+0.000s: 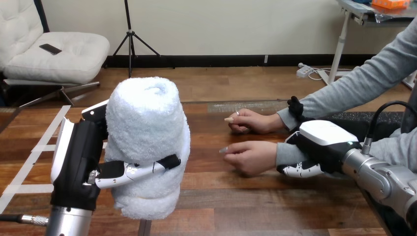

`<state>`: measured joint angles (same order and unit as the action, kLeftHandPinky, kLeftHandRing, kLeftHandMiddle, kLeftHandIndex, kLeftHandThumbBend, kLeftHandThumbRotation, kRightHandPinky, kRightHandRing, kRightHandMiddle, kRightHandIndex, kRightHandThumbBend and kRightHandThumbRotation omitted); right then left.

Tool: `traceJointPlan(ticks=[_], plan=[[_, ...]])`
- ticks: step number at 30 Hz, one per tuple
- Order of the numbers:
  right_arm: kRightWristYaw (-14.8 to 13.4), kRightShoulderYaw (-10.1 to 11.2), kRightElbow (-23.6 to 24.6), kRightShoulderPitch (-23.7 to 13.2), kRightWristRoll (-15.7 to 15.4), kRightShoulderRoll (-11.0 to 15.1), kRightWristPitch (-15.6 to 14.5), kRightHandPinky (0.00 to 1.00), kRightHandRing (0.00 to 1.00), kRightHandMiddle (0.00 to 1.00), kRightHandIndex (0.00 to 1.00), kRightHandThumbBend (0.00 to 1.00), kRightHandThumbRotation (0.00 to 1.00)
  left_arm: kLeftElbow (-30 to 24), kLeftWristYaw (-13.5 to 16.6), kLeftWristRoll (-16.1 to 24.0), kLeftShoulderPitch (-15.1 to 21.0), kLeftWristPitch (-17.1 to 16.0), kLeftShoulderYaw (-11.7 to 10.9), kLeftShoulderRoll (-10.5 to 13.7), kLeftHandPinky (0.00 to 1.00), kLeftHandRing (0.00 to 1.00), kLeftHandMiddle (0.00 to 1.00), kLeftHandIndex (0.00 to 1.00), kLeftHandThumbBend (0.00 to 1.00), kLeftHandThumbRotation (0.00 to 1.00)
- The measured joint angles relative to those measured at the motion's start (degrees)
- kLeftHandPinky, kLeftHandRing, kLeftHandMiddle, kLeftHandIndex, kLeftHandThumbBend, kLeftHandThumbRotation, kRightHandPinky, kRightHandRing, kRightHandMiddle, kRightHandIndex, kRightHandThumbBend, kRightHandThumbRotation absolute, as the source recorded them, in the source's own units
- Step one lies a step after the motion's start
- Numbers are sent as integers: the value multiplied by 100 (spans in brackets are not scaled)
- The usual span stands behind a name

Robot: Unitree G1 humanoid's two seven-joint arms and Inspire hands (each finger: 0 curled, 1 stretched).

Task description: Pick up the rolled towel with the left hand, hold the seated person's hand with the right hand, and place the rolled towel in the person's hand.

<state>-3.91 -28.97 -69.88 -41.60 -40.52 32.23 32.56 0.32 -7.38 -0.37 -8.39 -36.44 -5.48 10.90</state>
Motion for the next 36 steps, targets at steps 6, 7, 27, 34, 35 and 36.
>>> traceJointPlan(ticks=[6, 7, 27, 34, 35, 36], plan=[[0, 41, 0, 0, 32, 0, 39, 37, 42, 48, 53, 37, 50, 0, 0, 0, 0, 0, 1, 0, 25, 29, 36, 41, 55, 0], [0, 45, 0, 0, 35, 0, 43, 37, 42, 48, 53, 37, 50, 0, 0, 0, 0, 0, 1, 0, 25, 29, 36, 41, 55, 0], [-7, 67, 0, 0, 151, 37, 156, 35, 40, 46, 50, 35, 50, 34, 0, 4, 0, 0, 1, 0, 25, 29, 36, 41, 55, 0], [-9, 67, 0, 0, 165, 58, 209, 34, 39, 46, 50, 35, 49, 46, 0, 3, 0, 0, 1, -1, 25, 29, 36, 41, 55, 0], [-8, 67, 0, 0, 167, 61, 216, 34, 39, 46, 50, 35, 49, 48, 1, 3, 0, 0, 1, -1, 25, 29, 36, 41, 55, 0], [-8, 67, 0, 0, 170, 63, 222, 34, 39, 46, 50, 35, 49, 49, 1, 3, 0, 0, 1, -2, 25, 29, 36, 41, 55, 0]])
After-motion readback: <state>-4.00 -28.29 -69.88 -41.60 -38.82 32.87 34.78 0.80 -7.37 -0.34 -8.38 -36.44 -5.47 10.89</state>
